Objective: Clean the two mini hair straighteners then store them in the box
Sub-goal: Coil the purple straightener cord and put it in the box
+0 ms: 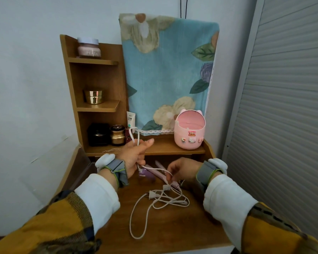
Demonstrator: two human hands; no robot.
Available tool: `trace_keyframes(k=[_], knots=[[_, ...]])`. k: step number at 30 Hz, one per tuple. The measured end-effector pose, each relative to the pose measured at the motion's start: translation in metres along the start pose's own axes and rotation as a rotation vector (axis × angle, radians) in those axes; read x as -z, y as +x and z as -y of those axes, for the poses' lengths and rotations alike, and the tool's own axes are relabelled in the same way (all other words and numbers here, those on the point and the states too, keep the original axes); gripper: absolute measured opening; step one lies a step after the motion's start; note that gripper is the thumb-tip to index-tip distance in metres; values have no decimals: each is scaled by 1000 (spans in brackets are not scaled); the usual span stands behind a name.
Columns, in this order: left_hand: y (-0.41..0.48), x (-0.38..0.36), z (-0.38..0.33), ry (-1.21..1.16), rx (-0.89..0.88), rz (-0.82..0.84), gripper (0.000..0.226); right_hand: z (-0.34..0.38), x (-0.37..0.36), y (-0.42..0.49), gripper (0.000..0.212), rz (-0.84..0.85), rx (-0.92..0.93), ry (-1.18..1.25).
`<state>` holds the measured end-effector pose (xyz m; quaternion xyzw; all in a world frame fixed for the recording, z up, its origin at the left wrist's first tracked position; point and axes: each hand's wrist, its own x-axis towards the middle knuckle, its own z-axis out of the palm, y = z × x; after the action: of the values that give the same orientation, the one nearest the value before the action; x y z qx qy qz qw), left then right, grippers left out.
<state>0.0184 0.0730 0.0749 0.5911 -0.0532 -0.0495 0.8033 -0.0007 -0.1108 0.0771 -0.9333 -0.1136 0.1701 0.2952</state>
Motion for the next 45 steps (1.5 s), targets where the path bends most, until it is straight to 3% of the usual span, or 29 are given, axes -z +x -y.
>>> trace_keyframes(k=[3, 5, 7, 12, 13, 16, 17, 22, 27, 31, 34, 37, 40, 45], knots=[[0, 3, 4, 174, 3, -7, 32, 4, 3, -1, 21, -307, 131, 56], [-1, 4, 5, 254, 15, 15, 60, 13, 6, -4, 23, -433, 223, 269], [-2, 4, 7, 317, -5, 39, 75, 23, 8, -8, 22, -499, 322, 415], [-10, -1, 7, 580, -67, 174, 87, 43, 5, -11, 17, -585, 460, 498], [-11, -2, 6, 614, -66, 201, 81, 46, 3, -10, 17, -608, 479, 492], [-17, -6, 4, 751, -96, 235, 21, 53, -1, -6, 23, -645, 528, 499], [-17, -5, 6, 781, -116, 234, 18, 55, -2, -5, 24, -649, 542, 501], [-13, -4, 12, 677, -130, 283, 29, 61, -4, -2, 29, -602, 599, 570], [-7, -2, 17, 662, -163, 242, 13, 59, -11, -1, 28, -555, 609, 778], [-12, -8, 19, 571, -176, 245, 14, 51, -9, 1, 25, -558, 588, 931], [-7, -2, 21, 468, -182, 147, 23, 38, -8, 3, 25, -580, 506, 931], [-2, -1, 18, 236, -165, 39, 29, 21, -18, 5, 43, -439, 264, 797], [-2, -5, 9, -34, -115, 7, 28, 5, -38, 6, 47, -194, -3, 425], [-2, -3, 2, -145, -144, -52, 29, -10, -62, 11, 24, -105, -19, 195]])
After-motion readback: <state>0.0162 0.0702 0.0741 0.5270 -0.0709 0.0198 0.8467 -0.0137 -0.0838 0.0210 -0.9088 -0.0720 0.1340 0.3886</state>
